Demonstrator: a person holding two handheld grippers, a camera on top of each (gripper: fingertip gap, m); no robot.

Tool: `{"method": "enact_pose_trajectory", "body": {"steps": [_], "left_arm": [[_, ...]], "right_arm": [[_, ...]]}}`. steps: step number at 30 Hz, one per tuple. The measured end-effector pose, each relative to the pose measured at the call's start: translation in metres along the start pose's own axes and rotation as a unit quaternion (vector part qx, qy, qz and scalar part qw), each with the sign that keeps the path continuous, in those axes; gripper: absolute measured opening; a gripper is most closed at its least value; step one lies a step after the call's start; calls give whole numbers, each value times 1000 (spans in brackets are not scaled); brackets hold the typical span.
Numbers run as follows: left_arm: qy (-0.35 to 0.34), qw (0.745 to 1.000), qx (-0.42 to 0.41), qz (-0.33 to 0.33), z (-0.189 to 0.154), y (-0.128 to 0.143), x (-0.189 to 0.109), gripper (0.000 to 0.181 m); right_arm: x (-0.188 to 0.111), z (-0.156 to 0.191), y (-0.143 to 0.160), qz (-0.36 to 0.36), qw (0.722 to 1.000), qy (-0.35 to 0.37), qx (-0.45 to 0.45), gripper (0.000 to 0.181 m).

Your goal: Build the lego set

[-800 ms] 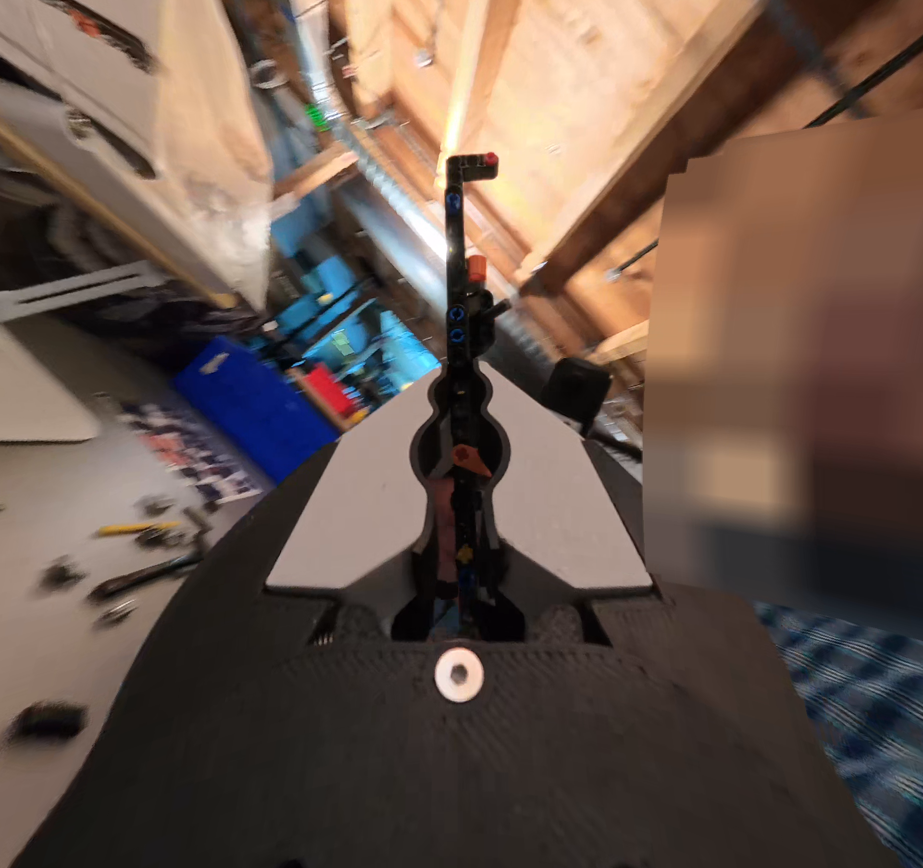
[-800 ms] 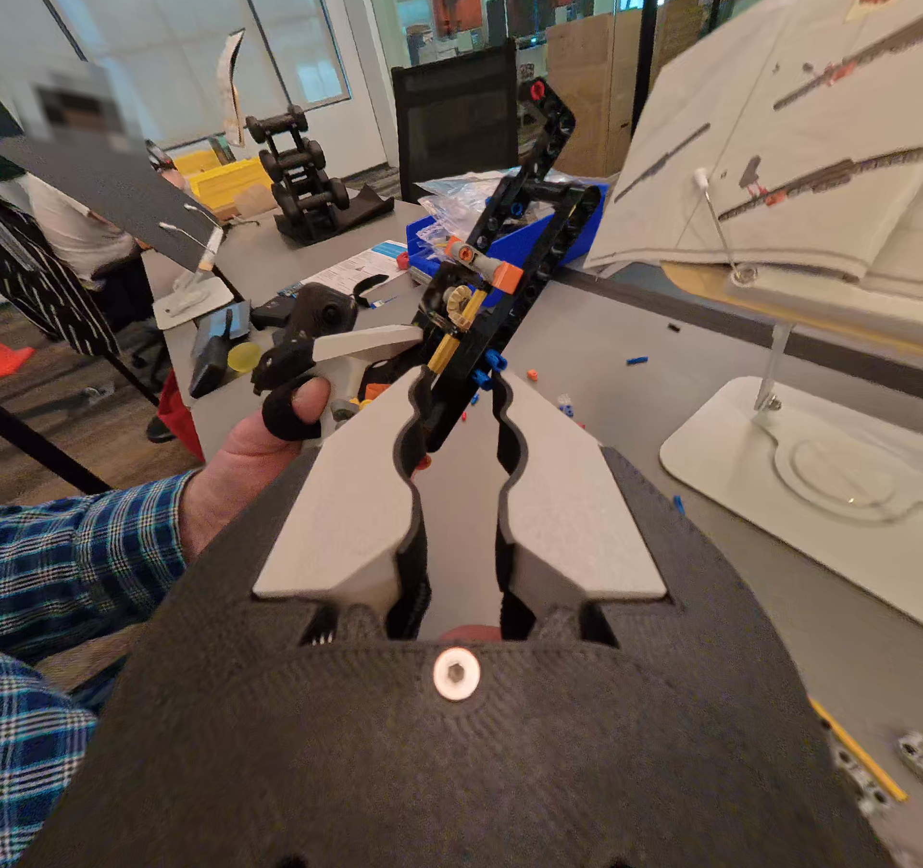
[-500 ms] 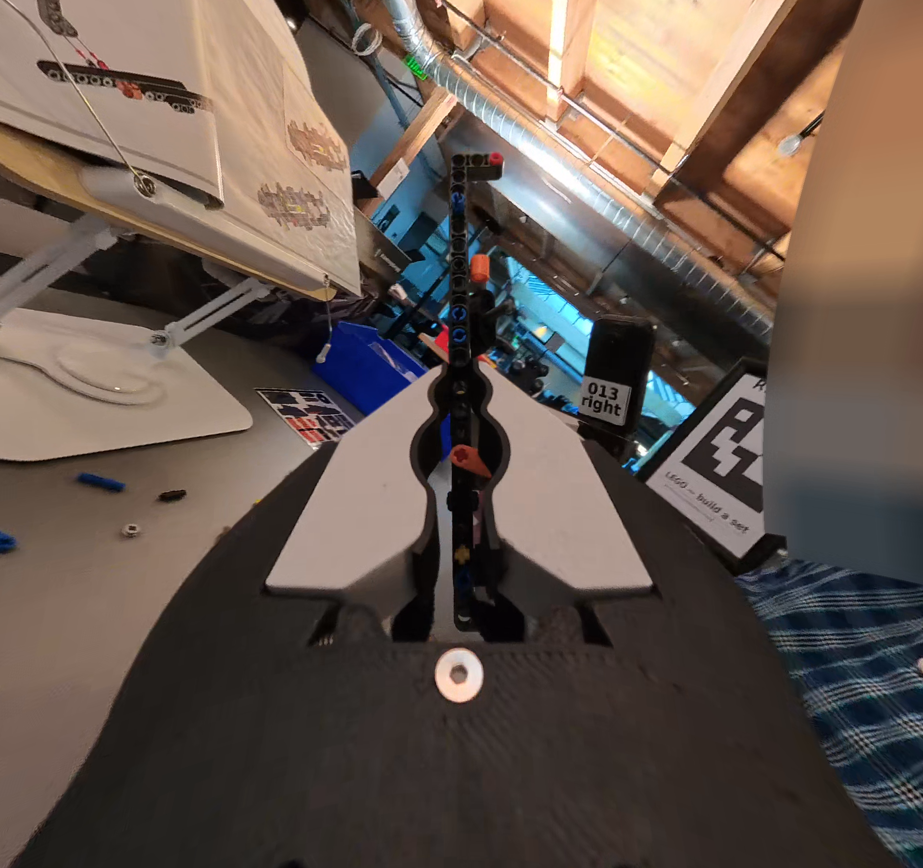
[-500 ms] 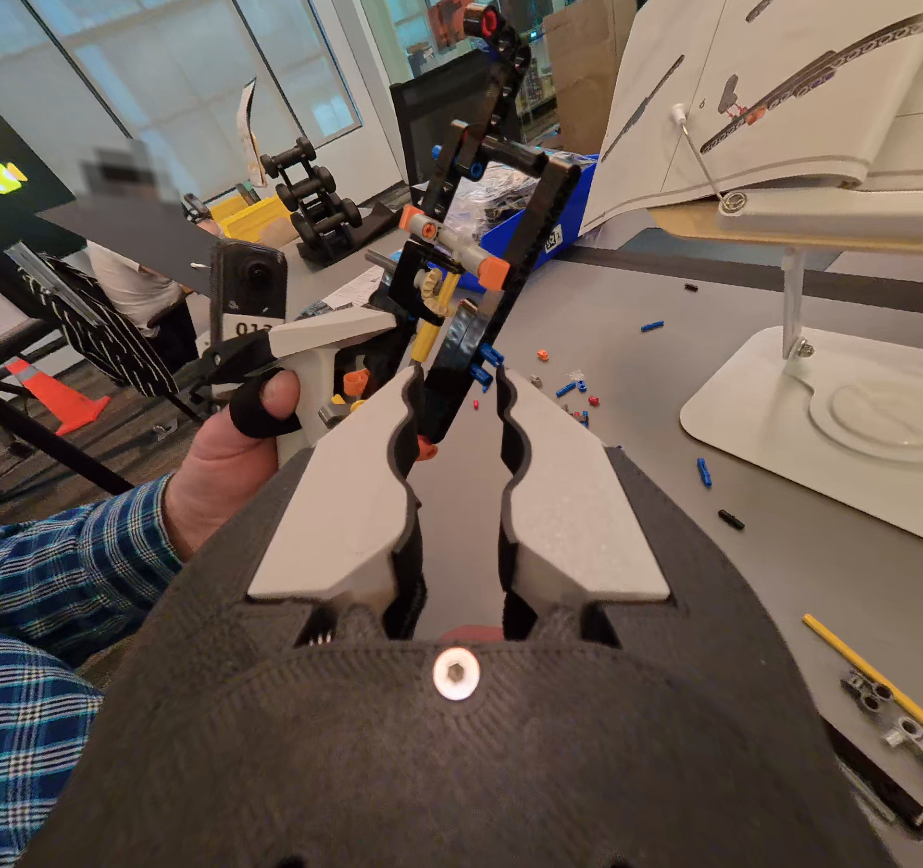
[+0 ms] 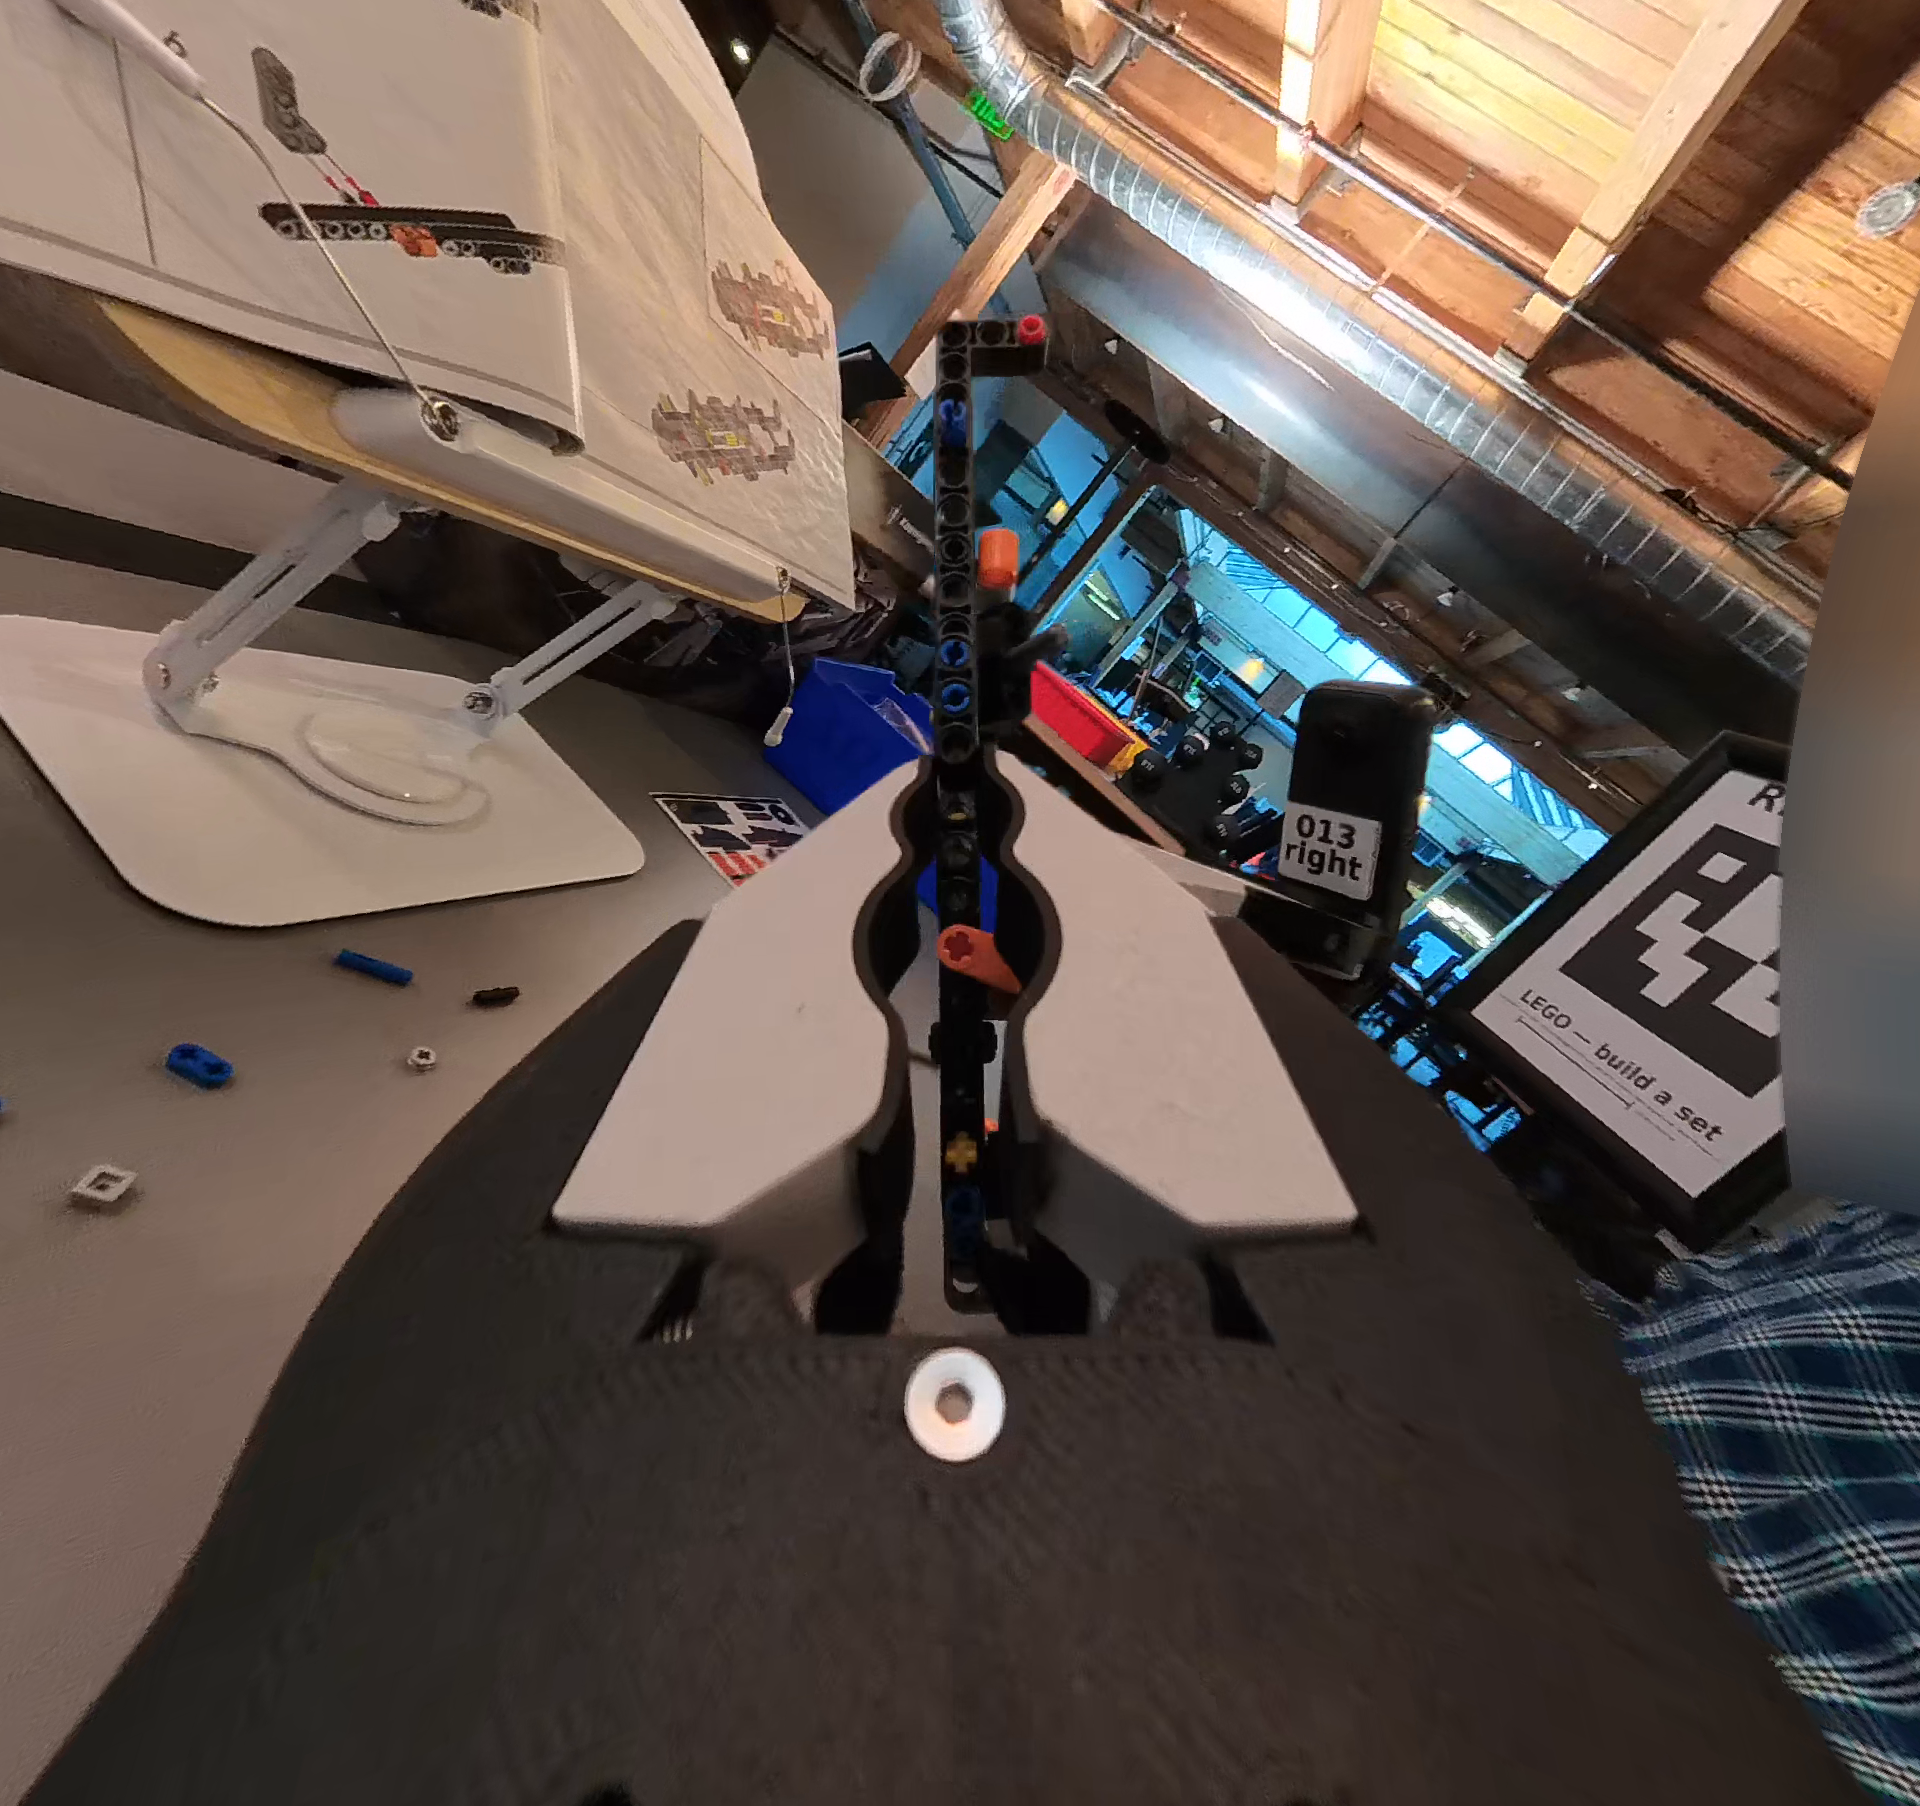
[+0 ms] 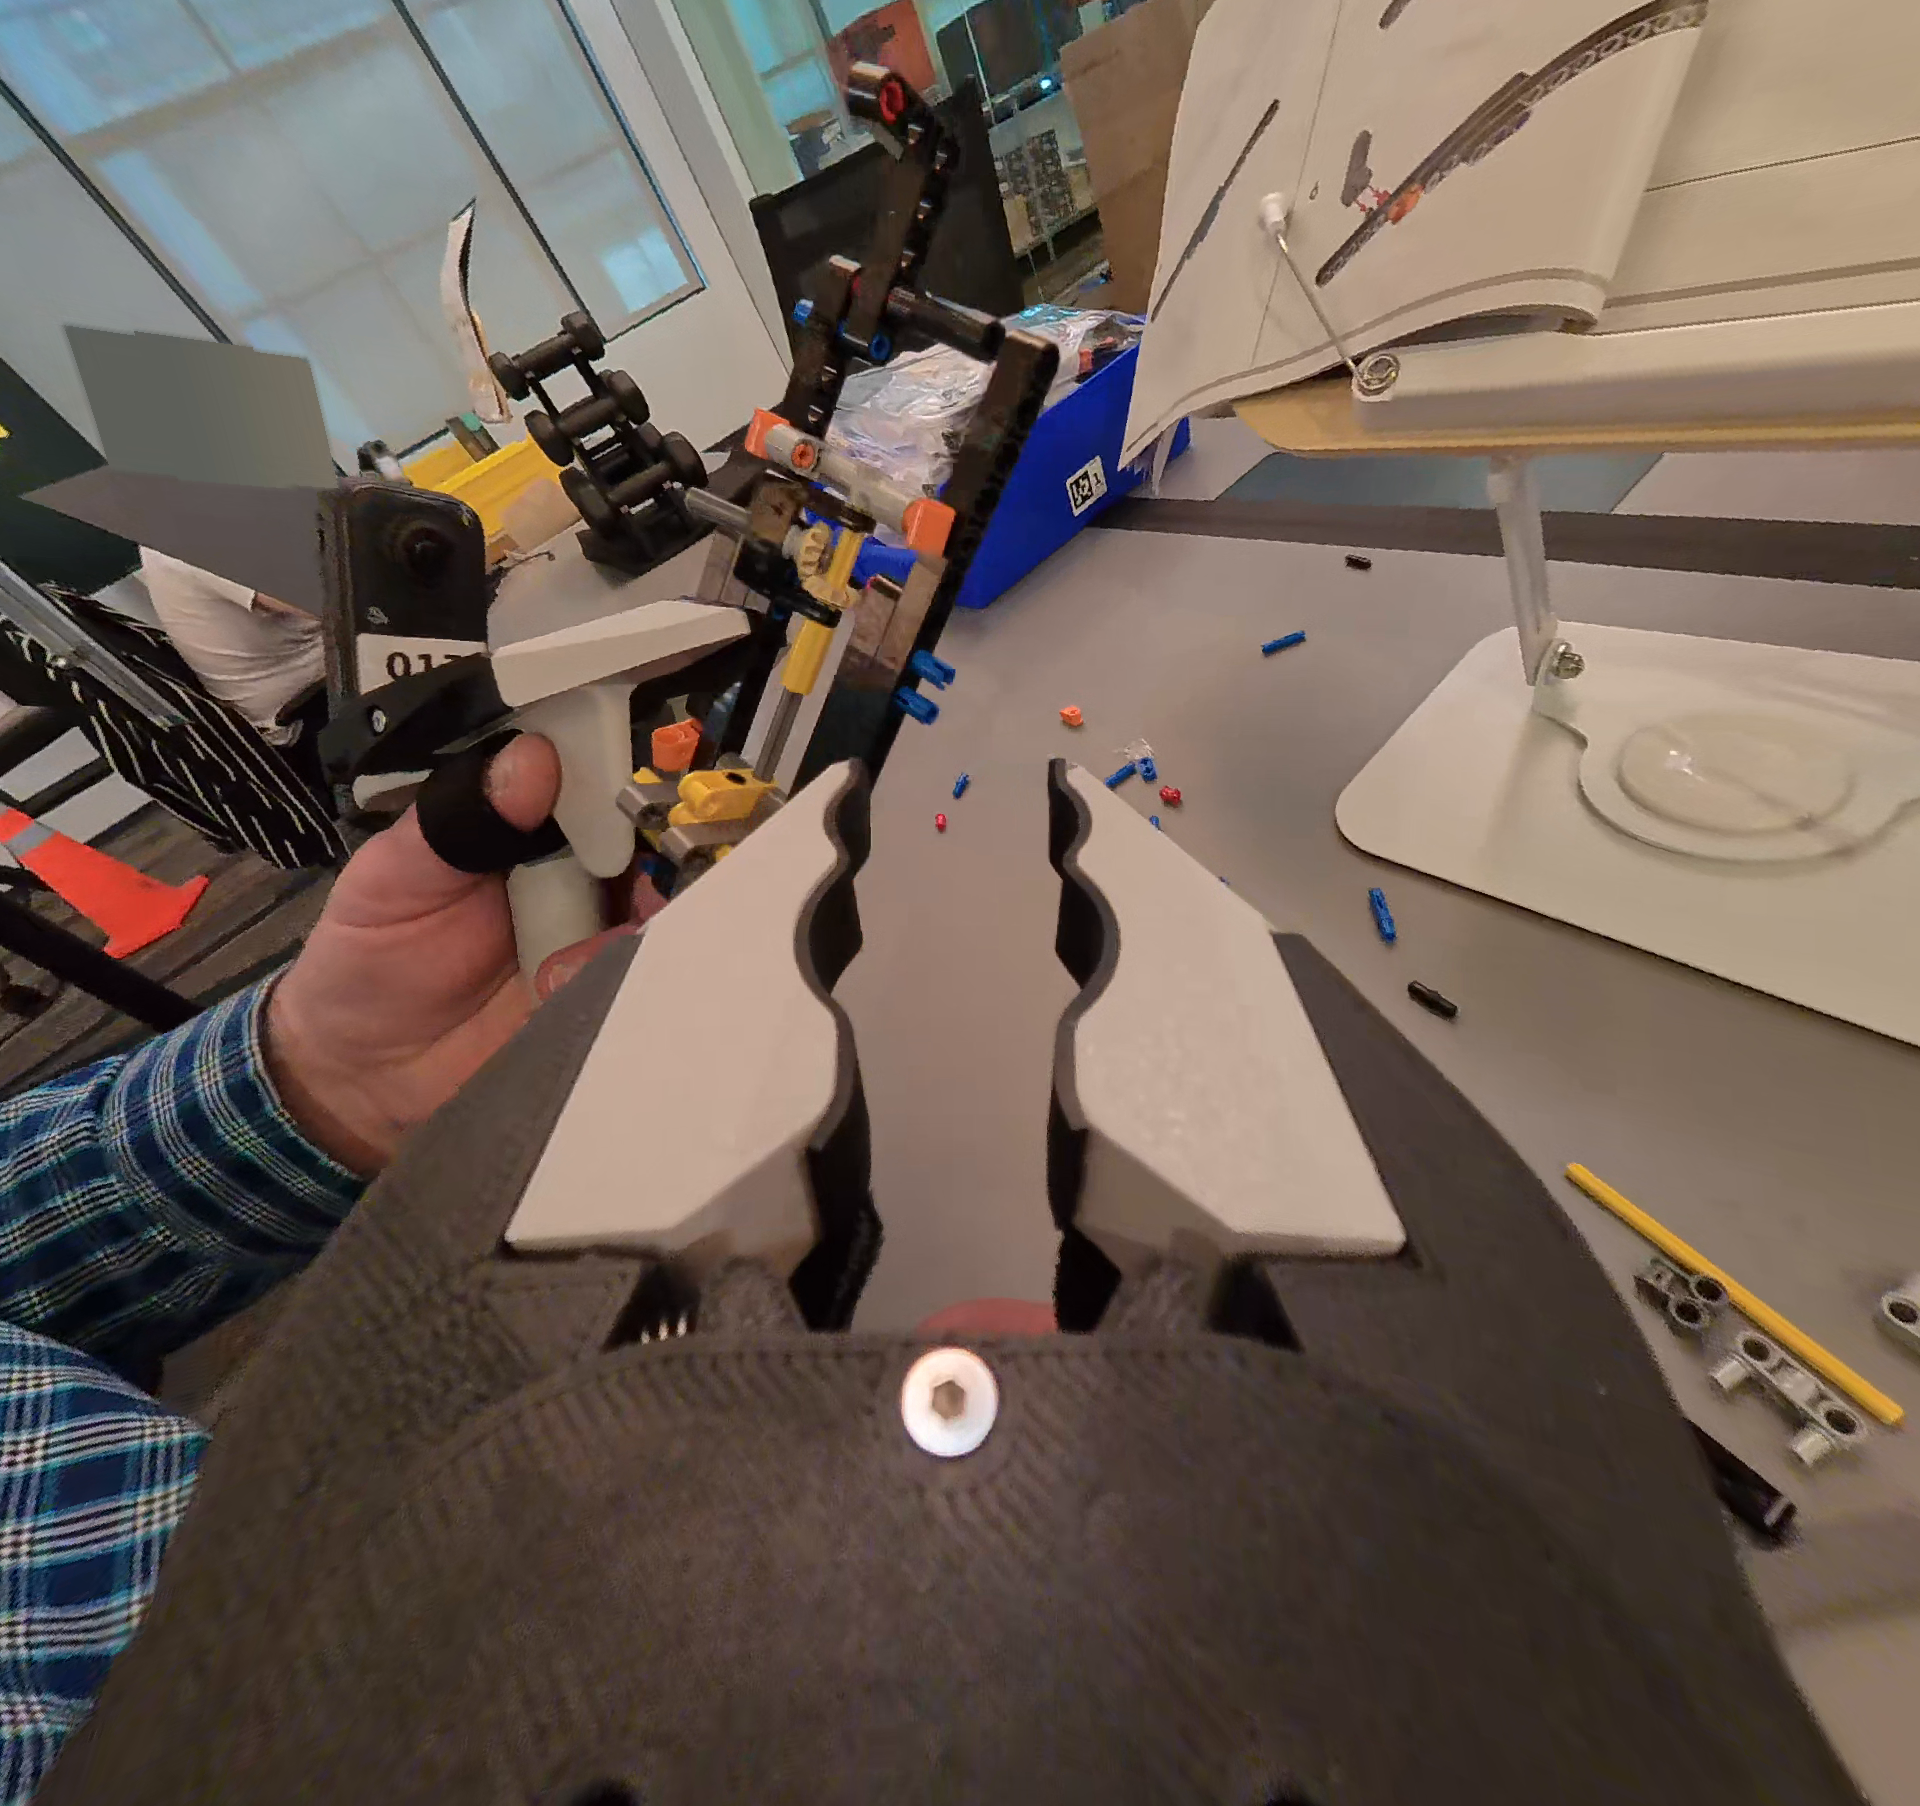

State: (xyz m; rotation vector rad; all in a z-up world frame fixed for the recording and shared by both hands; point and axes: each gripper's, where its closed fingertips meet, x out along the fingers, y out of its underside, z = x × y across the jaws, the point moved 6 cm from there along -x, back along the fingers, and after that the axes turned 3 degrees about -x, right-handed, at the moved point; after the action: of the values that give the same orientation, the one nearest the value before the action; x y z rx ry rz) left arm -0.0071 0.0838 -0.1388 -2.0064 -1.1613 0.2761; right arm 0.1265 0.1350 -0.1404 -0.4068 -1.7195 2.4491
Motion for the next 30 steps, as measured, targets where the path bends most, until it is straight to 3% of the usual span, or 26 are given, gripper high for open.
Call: {"method": "enact_pose_trajectory", "body": {"steps": [24, 27, 30], "left_arm": [[-18, 998, -53, 29, 23, 1, -13, 6], [-32, 998, -46, 39, 28, 3, -14, 5], [-61, 996, 11, 59, 30, 4, -15, 5]], "right_arm": [[-9, -14, 32, 19, 1000, 7, -7, 33], [-9, -17, 37, 26, 999, 18, -30, 32], [-6, -17, 43, 32, 998, 19, -43, 32]]}}
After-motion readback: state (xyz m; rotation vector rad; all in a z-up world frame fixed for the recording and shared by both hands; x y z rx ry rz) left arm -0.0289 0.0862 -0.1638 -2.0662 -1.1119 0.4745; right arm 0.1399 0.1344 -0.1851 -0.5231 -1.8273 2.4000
